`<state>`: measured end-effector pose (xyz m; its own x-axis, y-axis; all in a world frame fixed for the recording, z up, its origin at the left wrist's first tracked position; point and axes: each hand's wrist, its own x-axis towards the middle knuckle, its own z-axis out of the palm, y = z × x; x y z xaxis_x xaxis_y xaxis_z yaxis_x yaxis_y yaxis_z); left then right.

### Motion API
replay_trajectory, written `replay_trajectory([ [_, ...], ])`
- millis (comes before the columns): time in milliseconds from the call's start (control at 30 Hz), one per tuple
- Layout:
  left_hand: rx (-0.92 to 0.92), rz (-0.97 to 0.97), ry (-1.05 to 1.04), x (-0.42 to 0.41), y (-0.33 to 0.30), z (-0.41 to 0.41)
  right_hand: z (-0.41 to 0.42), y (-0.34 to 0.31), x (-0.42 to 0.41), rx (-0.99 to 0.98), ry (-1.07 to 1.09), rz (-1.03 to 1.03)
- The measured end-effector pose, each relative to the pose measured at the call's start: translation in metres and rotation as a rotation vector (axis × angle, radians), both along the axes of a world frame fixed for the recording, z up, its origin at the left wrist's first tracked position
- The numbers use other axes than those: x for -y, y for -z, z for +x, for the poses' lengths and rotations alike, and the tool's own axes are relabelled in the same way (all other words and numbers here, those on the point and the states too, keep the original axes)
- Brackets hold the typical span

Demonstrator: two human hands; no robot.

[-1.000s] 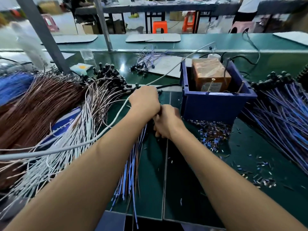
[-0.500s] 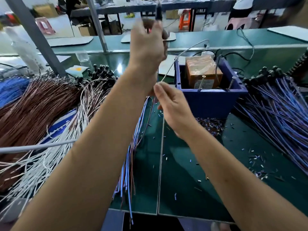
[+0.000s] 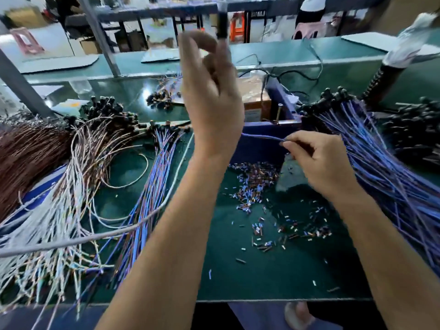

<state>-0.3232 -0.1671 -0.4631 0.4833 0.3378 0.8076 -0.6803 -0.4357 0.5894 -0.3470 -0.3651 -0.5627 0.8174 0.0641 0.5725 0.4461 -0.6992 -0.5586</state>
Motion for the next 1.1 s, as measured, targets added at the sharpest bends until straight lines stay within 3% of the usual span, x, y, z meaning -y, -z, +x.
replay_trajectory([
  [100,-0.048,0.295,0.21,0.023,0.046,-0.026,0.0,0.013,-0.002,0.109,0.02,-0.025],
  [133,-0.105,0.384,0.18,0.03,0.056,-0.031,0.0,0.014,-0.003,0.134,0.005,-0.018],
  [367,-0.253,0.694,0.282,0.021,0.1,-0.024,-0.005,0.017,-0.019,0.208,-0.051,-0.004],
  [567,-0.274,0.615,0.168,0.001,0.109,-0.012,-0.007,0.012,-0.011,0.105,0.042,0.159],
  [700,-0.291,0.538,0.135,-0.003,0.114,-0.01,-0.01,0.011,-0.009,0.023,-0.025,0.338],
  [900,-0.26,0.462,0.348,0.005,0.115,-0.011,-0.007,0.015,-0.013,-0.089,-0.11,0.364],
  [1100,-0.365,0.351,0.338,0.002,0.117,-0.011,-0.003,0.019,-0.008,-0.122,-0.058,0.508],
])
